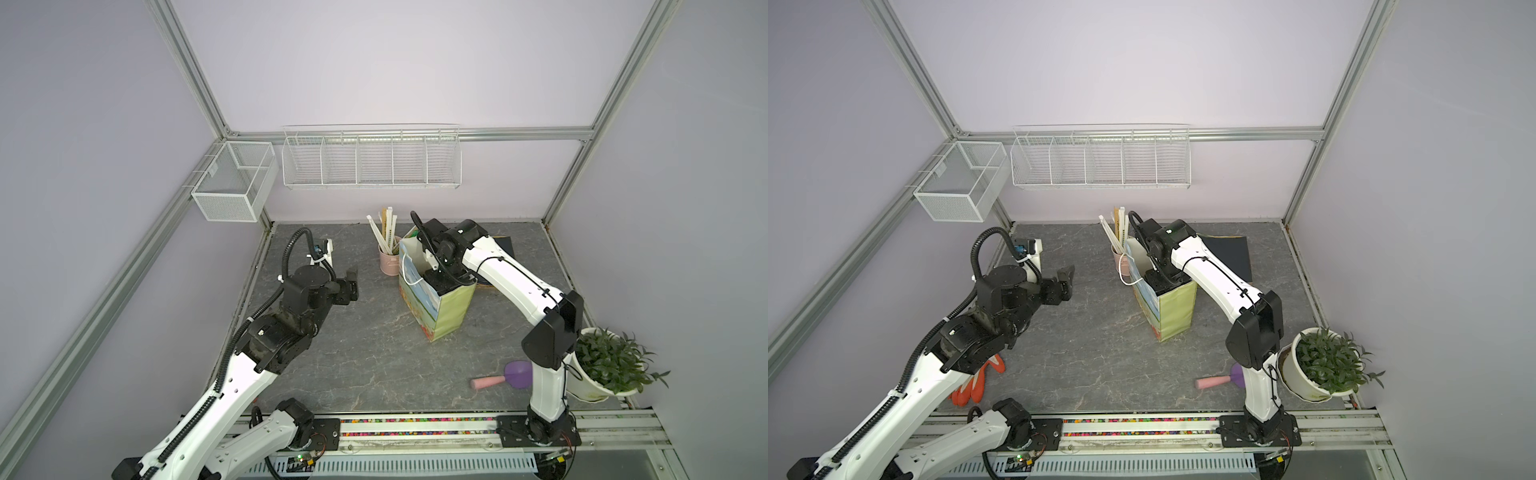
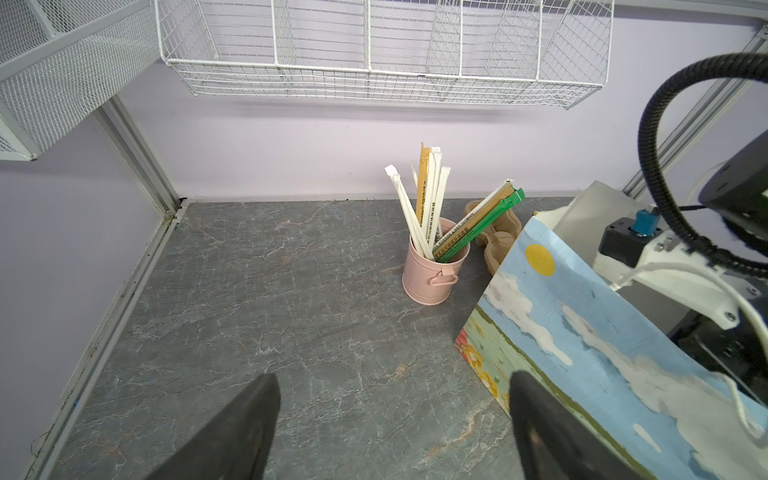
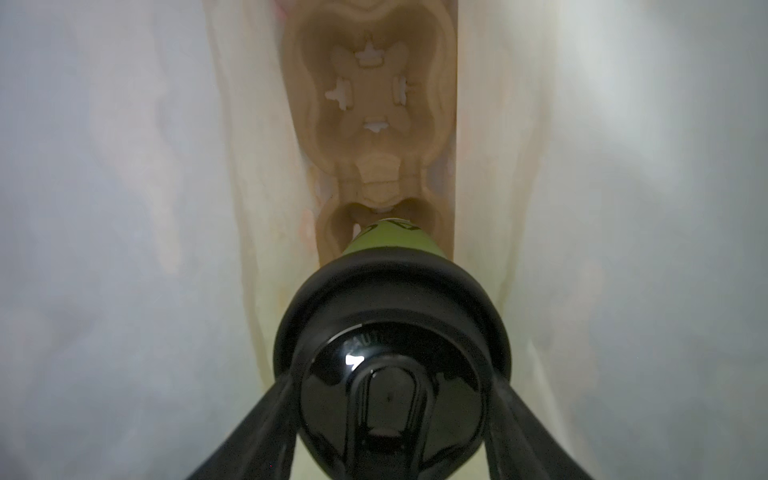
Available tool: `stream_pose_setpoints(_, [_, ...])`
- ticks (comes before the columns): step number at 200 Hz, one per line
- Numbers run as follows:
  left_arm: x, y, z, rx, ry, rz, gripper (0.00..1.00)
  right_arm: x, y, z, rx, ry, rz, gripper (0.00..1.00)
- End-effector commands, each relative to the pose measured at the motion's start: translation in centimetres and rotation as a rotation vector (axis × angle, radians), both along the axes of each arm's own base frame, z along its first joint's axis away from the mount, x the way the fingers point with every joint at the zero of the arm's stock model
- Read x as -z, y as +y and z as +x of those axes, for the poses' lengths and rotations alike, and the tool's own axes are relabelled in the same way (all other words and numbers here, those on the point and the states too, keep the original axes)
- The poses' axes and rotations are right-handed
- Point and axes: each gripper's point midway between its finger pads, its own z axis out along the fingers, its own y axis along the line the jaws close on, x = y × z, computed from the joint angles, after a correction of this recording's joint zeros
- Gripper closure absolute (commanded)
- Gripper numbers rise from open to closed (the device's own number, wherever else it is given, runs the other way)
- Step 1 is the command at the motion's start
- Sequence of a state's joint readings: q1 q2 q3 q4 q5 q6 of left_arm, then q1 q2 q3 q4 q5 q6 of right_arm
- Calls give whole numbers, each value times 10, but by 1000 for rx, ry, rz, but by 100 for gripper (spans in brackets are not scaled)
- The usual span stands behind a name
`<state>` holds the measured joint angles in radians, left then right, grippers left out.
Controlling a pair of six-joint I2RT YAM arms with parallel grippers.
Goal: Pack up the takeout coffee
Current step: 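Lower the green cup into the carrier slot inside the bag with the right gripper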
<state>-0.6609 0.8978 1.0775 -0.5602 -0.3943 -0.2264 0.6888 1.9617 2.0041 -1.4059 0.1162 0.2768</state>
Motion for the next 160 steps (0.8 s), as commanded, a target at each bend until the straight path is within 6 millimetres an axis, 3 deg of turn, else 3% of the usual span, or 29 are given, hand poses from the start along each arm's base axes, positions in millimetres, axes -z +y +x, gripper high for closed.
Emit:
stream_pose_setpoints(1, [6,1,0,8,19,32,13,2,2,0,10,16,27,40])
stream_pose_setpoints(65, [6,0,1,13,22,37,13,16,-7,0,1,68,-26,40])
stream_pose_setpoints(160, [8,-2,1,18,28,42,13,36,0,2,-11,123,-33,40])
